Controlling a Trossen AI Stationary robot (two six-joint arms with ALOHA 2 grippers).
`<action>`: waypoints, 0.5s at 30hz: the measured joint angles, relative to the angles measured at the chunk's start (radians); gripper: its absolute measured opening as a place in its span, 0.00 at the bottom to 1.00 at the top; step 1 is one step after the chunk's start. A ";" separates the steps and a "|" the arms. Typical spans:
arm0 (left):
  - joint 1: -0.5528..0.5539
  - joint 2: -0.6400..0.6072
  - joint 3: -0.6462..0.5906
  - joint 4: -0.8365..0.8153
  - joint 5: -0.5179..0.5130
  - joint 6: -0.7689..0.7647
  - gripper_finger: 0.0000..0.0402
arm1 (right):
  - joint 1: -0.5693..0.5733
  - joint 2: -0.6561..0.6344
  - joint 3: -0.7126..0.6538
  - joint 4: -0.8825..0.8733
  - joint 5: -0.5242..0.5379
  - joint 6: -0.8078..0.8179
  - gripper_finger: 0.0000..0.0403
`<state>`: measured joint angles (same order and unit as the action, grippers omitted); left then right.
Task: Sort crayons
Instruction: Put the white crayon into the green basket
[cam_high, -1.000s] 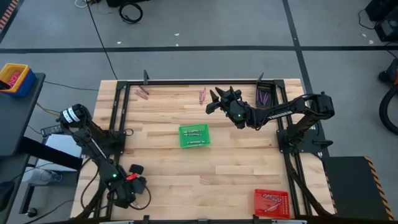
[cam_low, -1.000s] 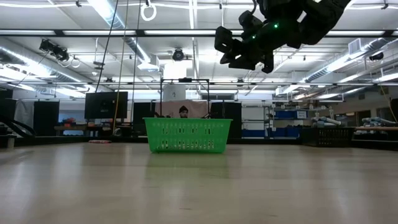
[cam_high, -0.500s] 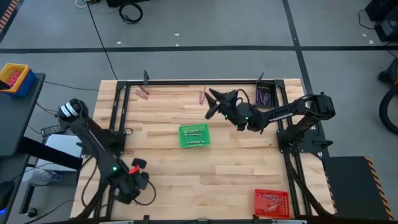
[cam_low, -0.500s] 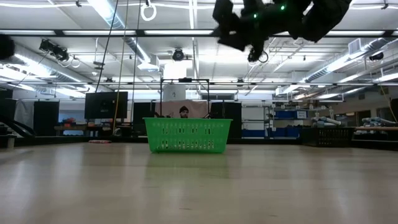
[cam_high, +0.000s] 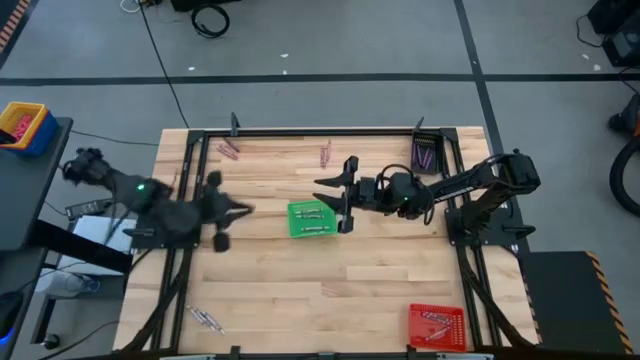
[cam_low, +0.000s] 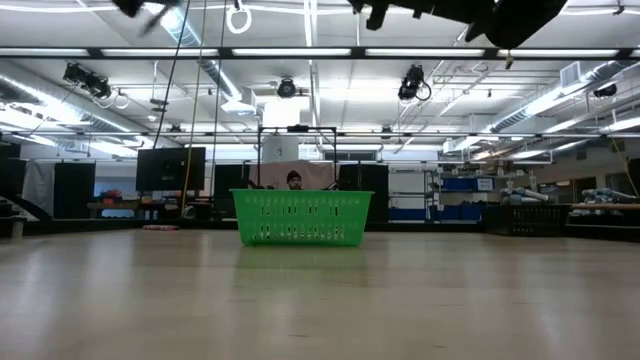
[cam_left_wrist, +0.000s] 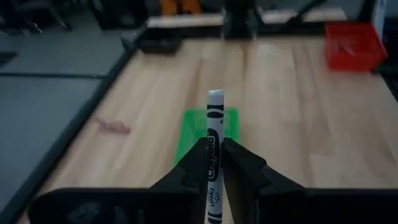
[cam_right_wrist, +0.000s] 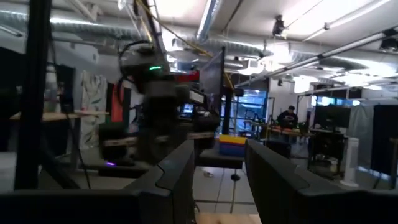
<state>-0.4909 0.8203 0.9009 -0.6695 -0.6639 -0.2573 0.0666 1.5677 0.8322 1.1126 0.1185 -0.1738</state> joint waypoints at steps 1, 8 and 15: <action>0.064 0.004 -0.003 0.054 0.059 0.060 0.12 | 0.007 0.000 0.003 0.000 0.013 -0.007 0.36; 0.375 0.181 -0.006 0.348 0.383 0.272 0.12 | 0.089 -0.038 0.019 0.010 0.153 -0.115 0.36; 0.527 0.431 -0.007 0.464 0.436 0.294 0.12 | 0.245 -0.115 0.019 -0.037 0.453 -0.320 0.36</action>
<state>0.0364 1.2514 0.8936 -0.2053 -0.2277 0.0372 0.3118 1.4525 0.8513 1.0760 0.5713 -0.4934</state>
